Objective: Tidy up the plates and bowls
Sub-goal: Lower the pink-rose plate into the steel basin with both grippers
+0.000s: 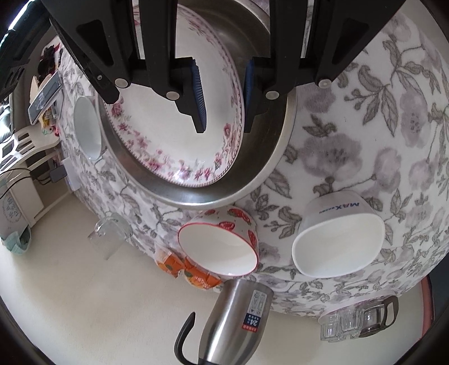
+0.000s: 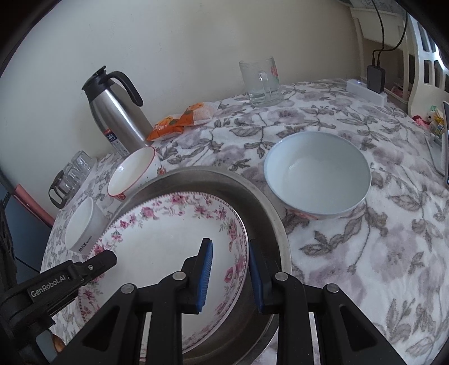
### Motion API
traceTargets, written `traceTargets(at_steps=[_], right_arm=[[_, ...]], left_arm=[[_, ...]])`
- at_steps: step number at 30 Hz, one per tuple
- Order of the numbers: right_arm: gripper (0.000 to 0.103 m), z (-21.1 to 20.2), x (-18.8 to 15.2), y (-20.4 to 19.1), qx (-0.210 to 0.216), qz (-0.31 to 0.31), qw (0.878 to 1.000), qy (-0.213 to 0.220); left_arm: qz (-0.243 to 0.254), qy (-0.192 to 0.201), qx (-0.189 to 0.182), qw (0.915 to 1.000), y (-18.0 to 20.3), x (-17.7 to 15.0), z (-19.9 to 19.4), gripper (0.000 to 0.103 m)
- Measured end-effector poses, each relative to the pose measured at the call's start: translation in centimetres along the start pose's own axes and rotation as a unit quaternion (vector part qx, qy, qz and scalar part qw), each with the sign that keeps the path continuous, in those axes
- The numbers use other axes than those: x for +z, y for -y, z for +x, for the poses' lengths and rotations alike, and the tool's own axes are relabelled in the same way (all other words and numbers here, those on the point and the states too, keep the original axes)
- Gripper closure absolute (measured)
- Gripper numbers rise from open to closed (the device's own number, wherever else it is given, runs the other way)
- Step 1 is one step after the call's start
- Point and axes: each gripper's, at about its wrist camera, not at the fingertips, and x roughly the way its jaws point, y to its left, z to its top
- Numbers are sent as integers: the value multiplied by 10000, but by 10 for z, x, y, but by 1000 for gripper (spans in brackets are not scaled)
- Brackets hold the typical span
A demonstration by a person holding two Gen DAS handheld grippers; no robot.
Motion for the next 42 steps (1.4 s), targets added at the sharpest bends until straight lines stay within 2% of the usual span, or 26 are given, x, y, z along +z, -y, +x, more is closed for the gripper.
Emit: traceTargets(at_steps=[11,21,28,42], right_arm=[[76,3,-4,1,-39,-88,9999,-44],[76,2,-5,-1,-89,-171,9998,-55],[76,2,-5,0,-80,-158,9998,-67],[75,2,-6,0,-10,-210,9997,-86]], left_arm=[[-41,-394,92,9992,-5,-6,16,77],[101,-364,261,9989,-1,-6,16,76],[243,-175,425,9986,2,-6,9,75],[241,-143,479,9985,4,-6,6,75]])
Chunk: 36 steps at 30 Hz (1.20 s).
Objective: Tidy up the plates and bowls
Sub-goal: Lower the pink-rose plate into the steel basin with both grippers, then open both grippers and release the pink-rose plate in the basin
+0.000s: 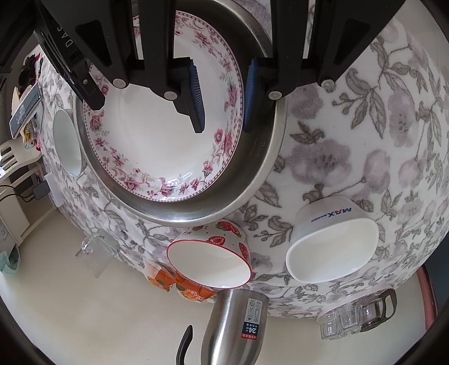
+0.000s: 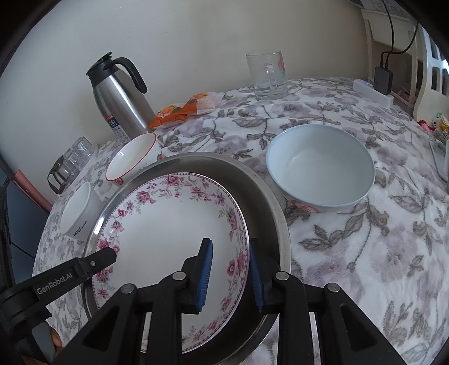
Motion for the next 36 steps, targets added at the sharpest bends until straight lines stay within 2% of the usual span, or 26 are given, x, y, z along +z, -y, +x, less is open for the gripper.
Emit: traceTargets(at_steps=[8,14,19,20,23,26,28,32,34,36], right_arm=[[75,-9,2,4,-32,33,9999,104],[75,-20,5,17,78,283,9993,244],[75,-25,5,13,133,180,9991,350],[75,-26,5,12,137,142,9991,363],[72,-27,4,6,139,5,9991,388],[65,-29,3,2,55,-119,9989,460],[48,-32,3,2,-27,-144,9984,553],[41,-34,4,5,-161,-112,9979,623],[29,-33,5,6,-227,-96,9978,618],[24,-32,6,7,-270,-85,9977,620]], left_arm=[[18,76,40,10000,1,0,-7,75],[11,167,56,9998,2,0,-14,75],[21,323,40,9995,3,1,-21,74],[30,350,38,9994,3,1,-22,73],[115,444,69,9989,6,1,-26,61],[235,543,58,9982,11,2,-31,54],[277,597,154,9977,13,1,-34,45],[256,640,290,9972,11,2,-36,36],[256,649,394,9968,10,2,-35,25],[257,655,519,9962,9,2,-34,20]])
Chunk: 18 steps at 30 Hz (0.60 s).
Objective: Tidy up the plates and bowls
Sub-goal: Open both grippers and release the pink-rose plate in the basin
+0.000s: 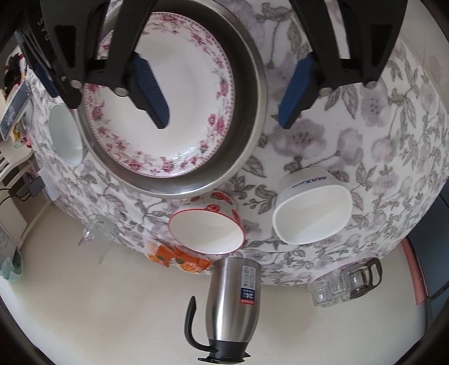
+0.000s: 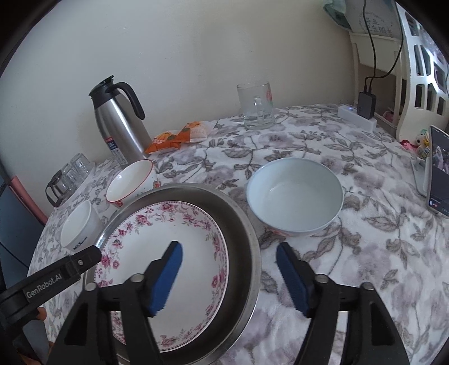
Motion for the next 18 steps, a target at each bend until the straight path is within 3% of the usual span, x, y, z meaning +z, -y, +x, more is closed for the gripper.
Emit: traceTargets(at_steps=[6,18], right_arm=[[0,4,0,5,-185,54,9998,-36],[0,3,-1,13,-310,148,9993,123]], left_arm=[[-15,52,266,9996,-3,1,1,14],[-71,127,514,9986,0,5,3,13]])
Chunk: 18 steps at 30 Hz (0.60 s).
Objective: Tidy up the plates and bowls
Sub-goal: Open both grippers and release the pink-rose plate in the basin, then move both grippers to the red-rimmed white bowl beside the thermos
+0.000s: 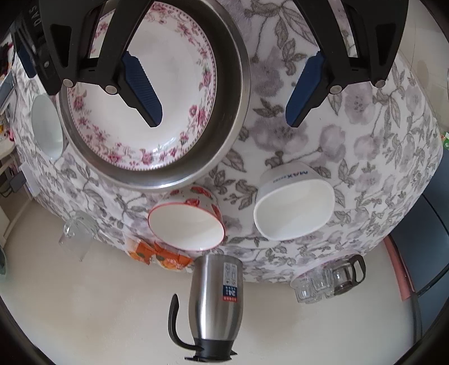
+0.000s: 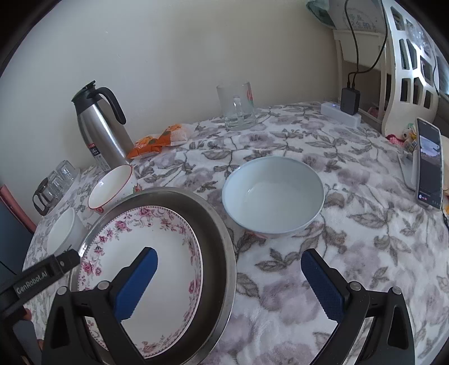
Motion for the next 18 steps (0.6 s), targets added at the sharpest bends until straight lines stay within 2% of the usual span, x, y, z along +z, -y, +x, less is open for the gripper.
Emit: traceTargets(at_steps=[4,7,18], right_arm=[[0,-1,1,2,-53,16,9999,115],[0,-1,2,3,-94,29,9999,120],[0,-3,7,-12,-81,-319,9992,237]], left_arm=[[61,142,129,9998,2,5,-3,12],[3,69,256,9996,1,12,1,2],[-755,153,146,9969,-12,45,7,2]])
